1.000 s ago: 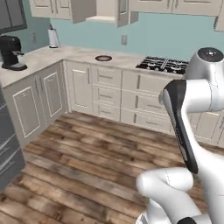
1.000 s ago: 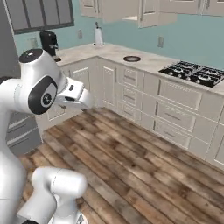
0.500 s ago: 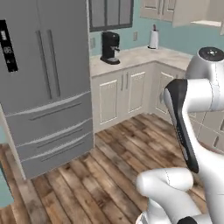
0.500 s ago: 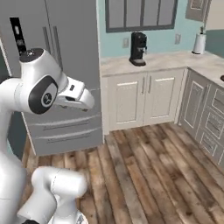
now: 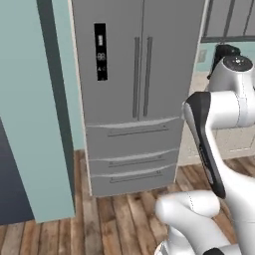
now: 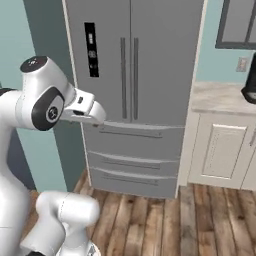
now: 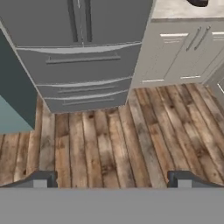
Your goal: Move the hot dog bun to the plate on the dining table and place the condiment next to that plate. Then navigate to the fridge and take the sausage and place it on the plate as well.
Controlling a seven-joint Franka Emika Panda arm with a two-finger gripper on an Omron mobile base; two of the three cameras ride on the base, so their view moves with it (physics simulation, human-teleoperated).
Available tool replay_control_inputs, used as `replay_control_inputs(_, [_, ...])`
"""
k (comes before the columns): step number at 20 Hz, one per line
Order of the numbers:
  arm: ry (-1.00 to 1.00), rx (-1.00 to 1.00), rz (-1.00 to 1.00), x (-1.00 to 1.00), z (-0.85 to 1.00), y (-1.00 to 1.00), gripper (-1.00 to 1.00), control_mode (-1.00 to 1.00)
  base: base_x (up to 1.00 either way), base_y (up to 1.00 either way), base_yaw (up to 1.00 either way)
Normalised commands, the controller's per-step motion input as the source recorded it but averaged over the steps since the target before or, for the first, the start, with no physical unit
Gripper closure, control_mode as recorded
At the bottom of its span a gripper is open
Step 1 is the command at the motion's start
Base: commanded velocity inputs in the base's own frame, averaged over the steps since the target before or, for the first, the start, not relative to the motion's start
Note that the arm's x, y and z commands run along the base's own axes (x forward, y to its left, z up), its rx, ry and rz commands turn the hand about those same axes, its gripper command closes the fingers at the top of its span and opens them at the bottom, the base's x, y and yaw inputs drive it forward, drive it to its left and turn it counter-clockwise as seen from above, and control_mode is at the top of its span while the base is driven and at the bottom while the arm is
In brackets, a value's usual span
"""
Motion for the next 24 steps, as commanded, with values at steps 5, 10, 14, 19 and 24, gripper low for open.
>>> replay_control_inputs(5, [0.0,0.0,0.0,0.0,0.0,0.0,-1.0,1.0,0.69,-0.01,0.28])
replay_control_inputs(10, [0.0,0.0,0.0,0.0,0.0,0.0,-1.0,1.0,0.47,-0.29,0.17])
replay_control_inputs(14, [0.0,0.0,0.0,0.0,0.0,0.0,-1.0,1.0,0.61,-0.12,0.11])
replay_control_inputs(19, [0.0,0.0,0.0,0.0,0.0,0.0,-1.0,1.0,0.36,-0.31,0.04])
replay_control_inputs(24, [0.0,0.0,0.0,0.0,0.0,0.0,-1.0,1.0,0.08,-0.66,0.0])
